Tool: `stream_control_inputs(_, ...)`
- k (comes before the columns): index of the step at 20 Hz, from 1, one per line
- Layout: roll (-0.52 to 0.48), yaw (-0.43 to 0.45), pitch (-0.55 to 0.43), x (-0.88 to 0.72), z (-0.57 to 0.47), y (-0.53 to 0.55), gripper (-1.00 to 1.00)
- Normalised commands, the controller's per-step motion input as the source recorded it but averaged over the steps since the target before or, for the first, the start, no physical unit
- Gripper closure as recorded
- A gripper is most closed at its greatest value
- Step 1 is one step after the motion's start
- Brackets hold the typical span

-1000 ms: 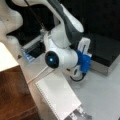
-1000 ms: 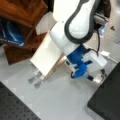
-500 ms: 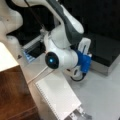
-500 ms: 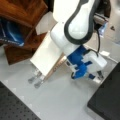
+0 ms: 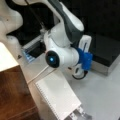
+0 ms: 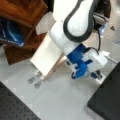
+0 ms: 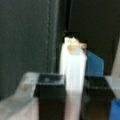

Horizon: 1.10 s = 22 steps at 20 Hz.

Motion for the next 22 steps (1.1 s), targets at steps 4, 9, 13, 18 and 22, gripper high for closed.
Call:
stream_control_inputs(4, 0.088, -0.097, 0.056, 0.04, -0.03, 0.13, 1.00)
stream_control_inputs(9, 0.075, -0.067, 0.131, 0.08, 0.22, 0.19, 1.00)
stream_control_inputs(13, 0.089, 0.057, 0.089, 0.11, 0.52, 0.29, 1.00)
stream_control_inputs(18, 0.106, 0.116, 0.022, 0.18, 0.57, 0.33, 1.00)
stream_control_inputs(22, 0.054, 0.138, 0.052, 0.22, 0.44, 0.31, 1.00)
